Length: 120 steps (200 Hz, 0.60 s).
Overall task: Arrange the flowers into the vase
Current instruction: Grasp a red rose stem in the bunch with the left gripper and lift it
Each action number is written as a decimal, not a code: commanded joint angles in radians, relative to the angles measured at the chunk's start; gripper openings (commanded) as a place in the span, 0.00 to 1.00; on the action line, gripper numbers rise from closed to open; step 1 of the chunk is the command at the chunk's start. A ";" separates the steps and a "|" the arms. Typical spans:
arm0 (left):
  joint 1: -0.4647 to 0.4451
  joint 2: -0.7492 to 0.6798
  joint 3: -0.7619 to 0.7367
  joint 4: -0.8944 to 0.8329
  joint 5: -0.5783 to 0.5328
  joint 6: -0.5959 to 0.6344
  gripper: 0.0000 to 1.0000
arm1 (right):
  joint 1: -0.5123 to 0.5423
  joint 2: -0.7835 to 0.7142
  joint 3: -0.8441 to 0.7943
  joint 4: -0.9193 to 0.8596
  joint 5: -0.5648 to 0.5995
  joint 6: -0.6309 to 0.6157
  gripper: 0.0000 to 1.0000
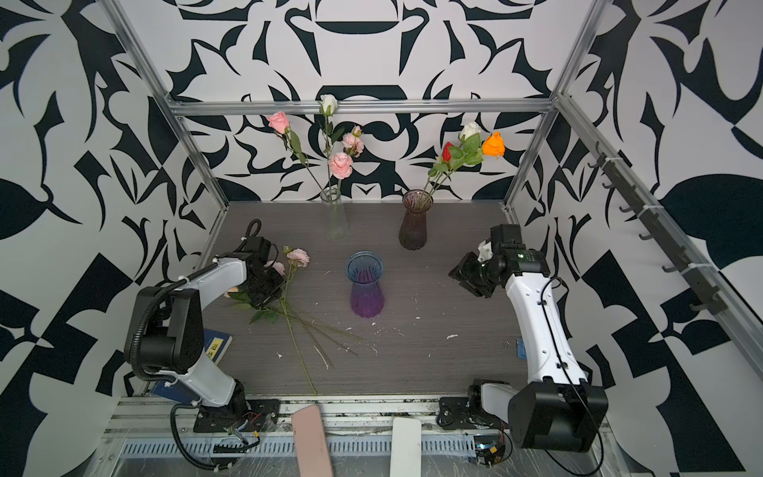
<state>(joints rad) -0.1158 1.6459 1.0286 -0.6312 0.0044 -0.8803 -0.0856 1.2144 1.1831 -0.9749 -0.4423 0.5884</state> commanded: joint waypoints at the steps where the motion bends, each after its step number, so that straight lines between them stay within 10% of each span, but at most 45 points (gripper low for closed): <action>1: 0.007 -0.080 0.054 -0.041 0.008 -0.045 0.00 | -0.003 0.011 0.006 0.041 -0.044 0.030 0.43; 120: 0.007 -0.517 0.160 0.283 0.107 -0.088 0.00 | 0.124 0.199 0.067 0.267 -0.144 0.174 0.43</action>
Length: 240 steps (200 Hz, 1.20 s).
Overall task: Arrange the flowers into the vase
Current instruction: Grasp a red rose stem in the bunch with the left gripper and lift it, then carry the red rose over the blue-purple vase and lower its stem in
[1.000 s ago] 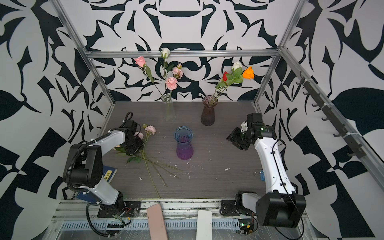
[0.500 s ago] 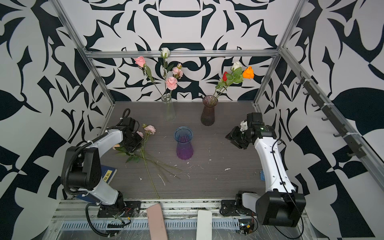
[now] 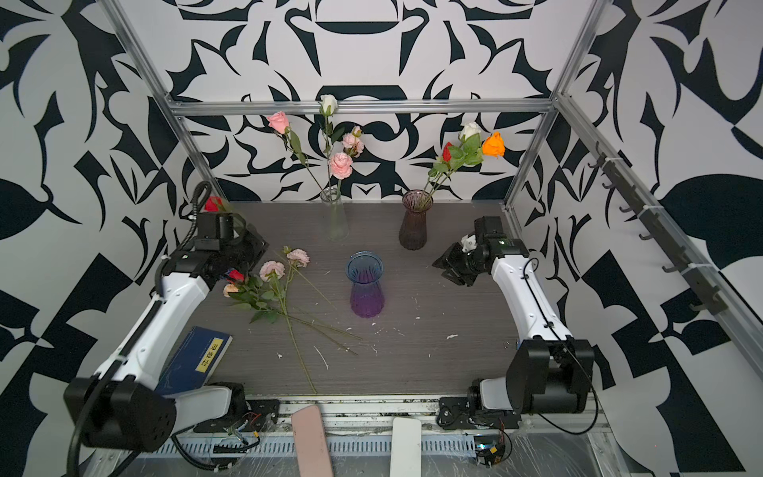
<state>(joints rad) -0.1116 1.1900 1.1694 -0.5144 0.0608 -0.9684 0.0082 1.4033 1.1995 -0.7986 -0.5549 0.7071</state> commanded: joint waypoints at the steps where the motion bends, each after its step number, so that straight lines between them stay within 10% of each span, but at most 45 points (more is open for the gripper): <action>1: 0.003 -0.064 0.019 0.174 0.054 -0.001 0.00 | 0.032 0.010 0.052 0.093 -0.030 0.056 0.43; 110: -0.028 0.026 0.154 0.514 0.183 -0.058 0.00 | 0.067 0.017 0.060 0.145 -0.034 0.091 0.43; 191: -0.441 0.210 0.541 0.157 -0.092 0.678 0.00 | 0.068 0.002 0.051 0.155 -0.054 0.086 0.43; 240: -0.612 0.265 0.578 0.128 -0.177 0.887 0.00 | 0.068 -0.006 0.048 0.156 -0.056 0.091 0.43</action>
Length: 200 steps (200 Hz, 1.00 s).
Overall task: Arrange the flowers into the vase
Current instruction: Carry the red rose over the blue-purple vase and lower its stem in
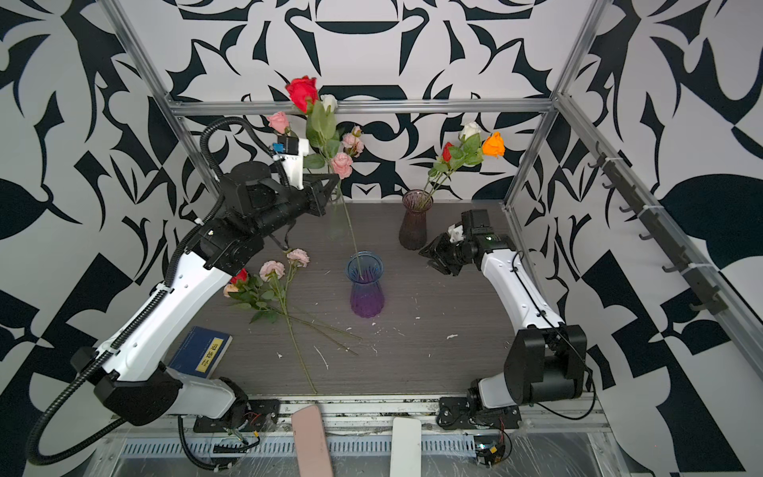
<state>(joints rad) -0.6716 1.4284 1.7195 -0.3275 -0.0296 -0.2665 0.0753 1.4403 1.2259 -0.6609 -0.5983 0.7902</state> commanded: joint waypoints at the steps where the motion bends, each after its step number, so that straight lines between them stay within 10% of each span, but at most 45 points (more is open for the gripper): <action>1: -0.056 0.028 0.028 -0.060 -0.089 0.190 0.00 | 0.000 -0.044 0.021 0.018 -0.011 0.007 0.43; 34: -0.169 0.069 0.050 -0.101 -0.108 0.352 0.03 | 0.000 -0.052 0.009 0.021 -0.011 0.012 0.43; 73: -0.186 0.063 0.014 -0.129 -0.050 0.335 0.69 | 0.000 -0.066 -0.011 0.032 -0.011 0.026 0.43; 138: -0.115 -0.095 -0.223 -0.104 -0.186 0.205 0.75 | 0.000 -0.071 -0.040 0.042 -0.008 0.039 0.43; 200: 0.406 -0.264 -0.661 -0.122 0.200 -0.429 0.70 | 0.003 -0.047 -0.042 0.055 -0.031 0.040 0.43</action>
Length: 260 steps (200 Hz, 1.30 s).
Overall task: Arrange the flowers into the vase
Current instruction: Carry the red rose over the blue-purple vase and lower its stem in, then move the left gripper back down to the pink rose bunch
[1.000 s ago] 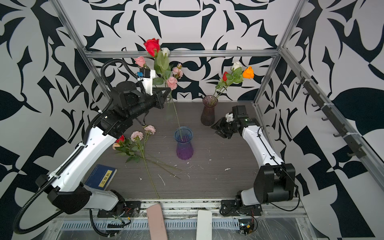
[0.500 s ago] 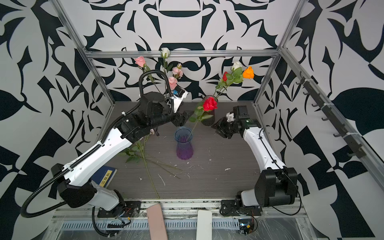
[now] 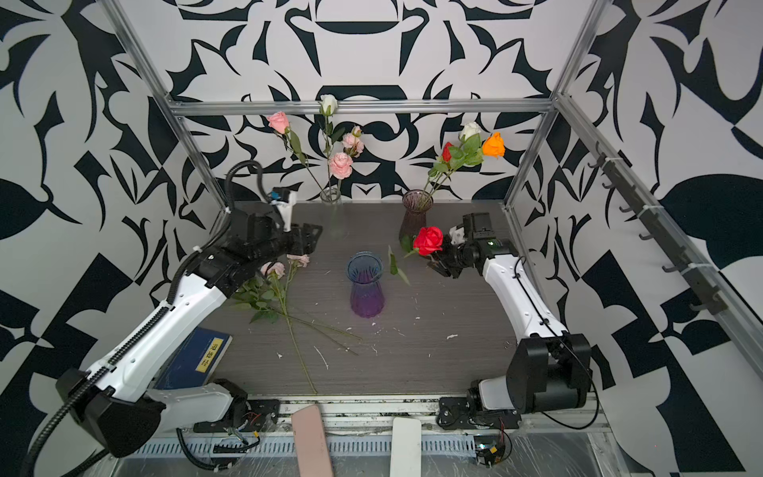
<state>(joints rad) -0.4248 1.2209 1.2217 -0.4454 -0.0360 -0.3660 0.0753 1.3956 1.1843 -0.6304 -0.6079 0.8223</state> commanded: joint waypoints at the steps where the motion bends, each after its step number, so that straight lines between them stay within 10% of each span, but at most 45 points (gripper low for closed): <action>1: 0.166 -0.059 -0.173 -0.001 0.212 -0.338 0.70 | 0.003 -0.002 -0.001 0.024 -0.021 0.008 0.43; 47: 0.291 -0.082 -0.374 0.025 0.253 -0.422 0.58 | 0.003 -0.011 -0.011 0.022 -0.036 0.007 0.43; 196: 0.289 0.269 -0.284 -0.148 0.238 -0.325 0.57 | 0.001 -0.051 -0.050 0.006 -0.039 0.003 0.43; 260: 0.289 0.117 -0.466 -0.122 0.243 -0.665 0.55 | 0.001 -0.047 -0.060 0.016 -0.039 0.015 0.42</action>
<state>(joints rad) -0.1360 1.4292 0.8265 -0.5510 0.2058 -0.8227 0.0753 1.3712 1.1255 -0.6304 -0.6430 0.8291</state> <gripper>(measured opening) 0.545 0.422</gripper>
